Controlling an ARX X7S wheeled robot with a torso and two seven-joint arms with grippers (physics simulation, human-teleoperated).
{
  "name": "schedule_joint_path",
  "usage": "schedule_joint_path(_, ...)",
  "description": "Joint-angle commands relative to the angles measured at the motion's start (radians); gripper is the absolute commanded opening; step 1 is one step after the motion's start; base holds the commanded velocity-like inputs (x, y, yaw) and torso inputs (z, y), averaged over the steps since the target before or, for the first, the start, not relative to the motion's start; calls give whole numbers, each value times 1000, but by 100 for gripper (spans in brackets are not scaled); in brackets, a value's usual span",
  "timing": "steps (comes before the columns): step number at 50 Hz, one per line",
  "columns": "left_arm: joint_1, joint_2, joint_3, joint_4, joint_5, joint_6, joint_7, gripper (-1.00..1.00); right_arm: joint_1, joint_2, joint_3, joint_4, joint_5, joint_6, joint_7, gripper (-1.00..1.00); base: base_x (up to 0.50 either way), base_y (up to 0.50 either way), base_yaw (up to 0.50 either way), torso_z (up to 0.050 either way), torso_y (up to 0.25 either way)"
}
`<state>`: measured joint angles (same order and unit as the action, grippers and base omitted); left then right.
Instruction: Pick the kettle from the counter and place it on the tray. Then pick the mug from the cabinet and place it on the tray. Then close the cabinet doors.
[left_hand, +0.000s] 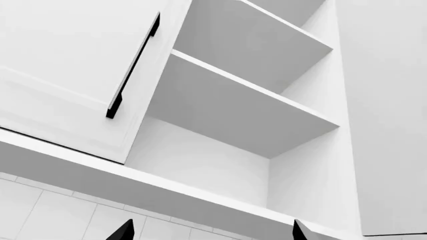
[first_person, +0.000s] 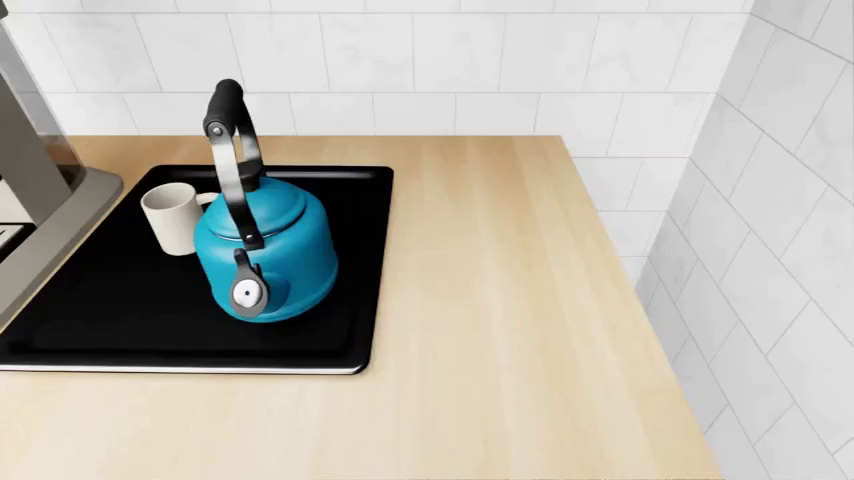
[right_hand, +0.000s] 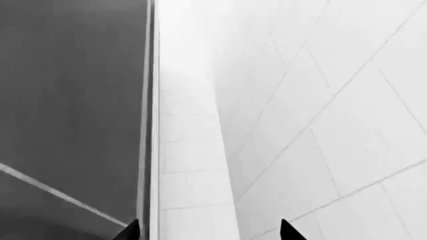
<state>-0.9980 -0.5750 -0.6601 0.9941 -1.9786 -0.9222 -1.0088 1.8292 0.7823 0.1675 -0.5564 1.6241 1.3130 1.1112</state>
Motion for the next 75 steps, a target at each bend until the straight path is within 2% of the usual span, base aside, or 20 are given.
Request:
schedule_joint_path(1,29,11,-27,3,0,-11,21,100,495,-394,-347,172,-360,100,-206,100,0,0,0,0,0)
schedule_joint_path(9,48,21,-53,-1,7,-24,42,100,520,-423,-410,194,-455,22,-317,100,0,0,0,0,0)
schedule_joint_path(17,60,25,-72,-4,5,-27,48,100,502,-503,-396,246,-508,-38,-415,100,0,0,0,1,0)
schedule_joint_path(37,91,46,-112,-14,22,-49,89,100,375,-623,-527,544,-671,-301,-656,100,0,0,0,1,0)
schedule_joint_path(56,116,53,-141,-14,24,-62,115,100,264,-690,-661,718,-766,-442,-778,100,0,0,0,0,0)
schedule_joint_path(75,161,76,-190,-15,36,-82,159,100,206,-705,-1016,874,-989,-524,-926,100,0,0,0,0,0)
